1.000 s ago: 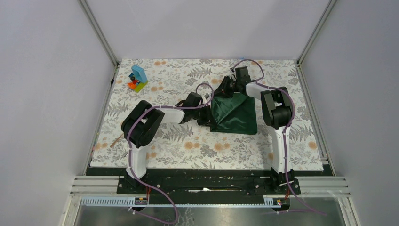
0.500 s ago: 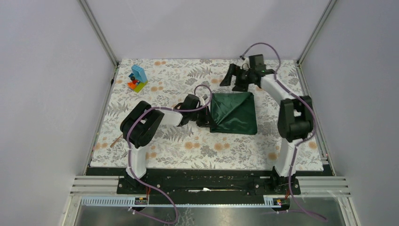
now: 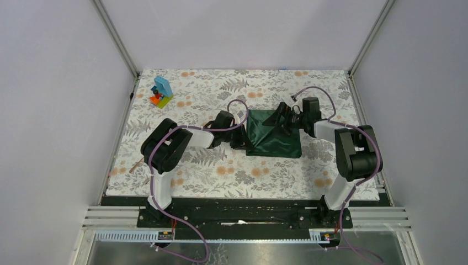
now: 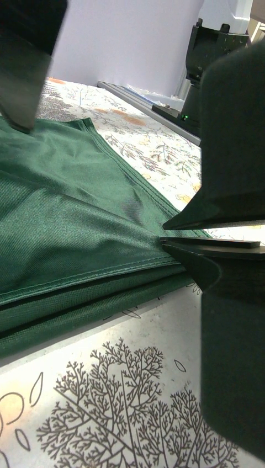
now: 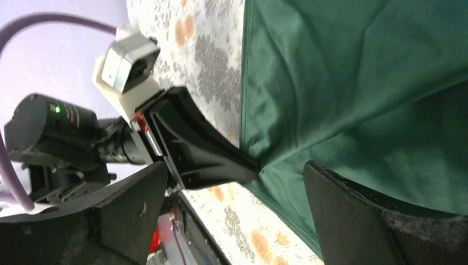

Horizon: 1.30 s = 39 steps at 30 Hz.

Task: Fold the napkin into a case and place the utensils inside
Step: Smooth out the upper triangle-folded napkin at the center of the board.

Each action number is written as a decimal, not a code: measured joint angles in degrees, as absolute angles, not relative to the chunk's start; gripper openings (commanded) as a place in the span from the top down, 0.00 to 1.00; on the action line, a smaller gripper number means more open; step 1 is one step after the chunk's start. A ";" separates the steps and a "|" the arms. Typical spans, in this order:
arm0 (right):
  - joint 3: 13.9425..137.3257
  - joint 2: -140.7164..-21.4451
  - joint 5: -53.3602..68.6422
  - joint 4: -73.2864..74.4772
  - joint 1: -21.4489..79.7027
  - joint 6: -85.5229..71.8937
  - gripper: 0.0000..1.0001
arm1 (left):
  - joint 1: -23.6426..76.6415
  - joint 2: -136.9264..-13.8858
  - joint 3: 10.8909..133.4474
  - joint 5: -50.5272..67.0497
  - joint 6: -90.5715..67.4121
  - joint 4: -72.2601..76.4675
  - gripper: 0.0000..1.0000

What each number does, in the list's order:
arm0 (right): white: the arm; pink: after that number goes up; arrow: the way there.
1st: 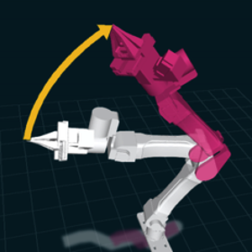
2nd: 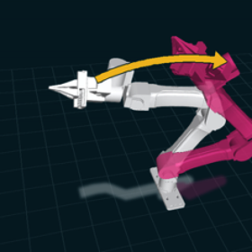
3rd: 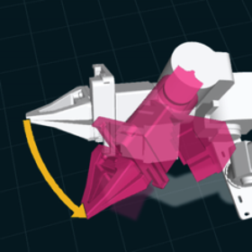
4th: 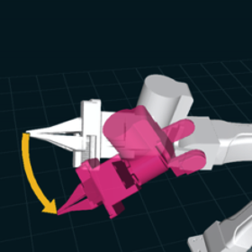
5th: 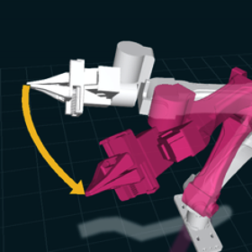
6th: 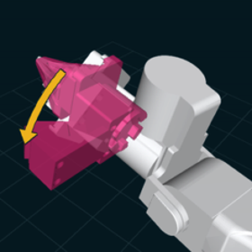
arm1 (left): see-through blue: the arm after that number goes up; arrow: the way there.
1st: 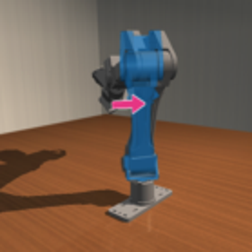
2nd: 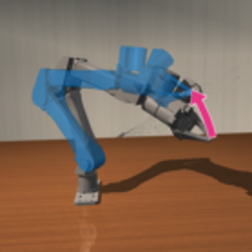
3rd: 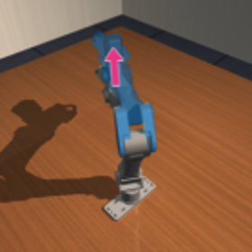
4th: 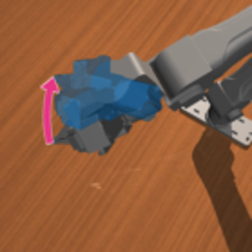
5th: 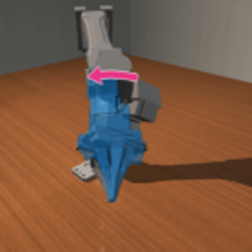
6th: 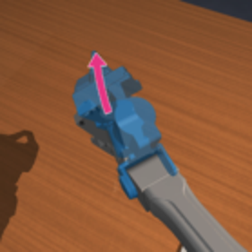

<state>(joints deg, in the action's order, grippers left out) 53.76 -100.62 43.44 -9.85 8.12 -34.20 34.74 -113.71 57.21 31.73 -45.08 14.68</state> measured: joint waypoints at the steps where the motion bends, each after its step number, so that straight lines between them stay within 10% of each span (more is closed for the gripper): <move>1: 51.92 -100.71 44.60 -12.43 8.34 -35.97 0.00 | 34.74 -113.71 57.21 31.73 -45.08 14.68 0.85; 19: 46.85 -111.44 49.34 -38.06 12.91 -51.20 0.00 | 34.59 -113.71 56.60 31.79 -46.15 15.51 0.85; 39: 57.71 -113.58 44.84 -25.45 1.63 -43.48 0.00 | 34.59 -112.97 55.59 31.75 -46.15 15.49 0.86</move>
<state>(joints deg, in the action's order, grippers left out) 57.71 -113.58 44.84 -25.45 1.63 -43.48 34.59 -112.97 55.59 31.75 -46.15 15.49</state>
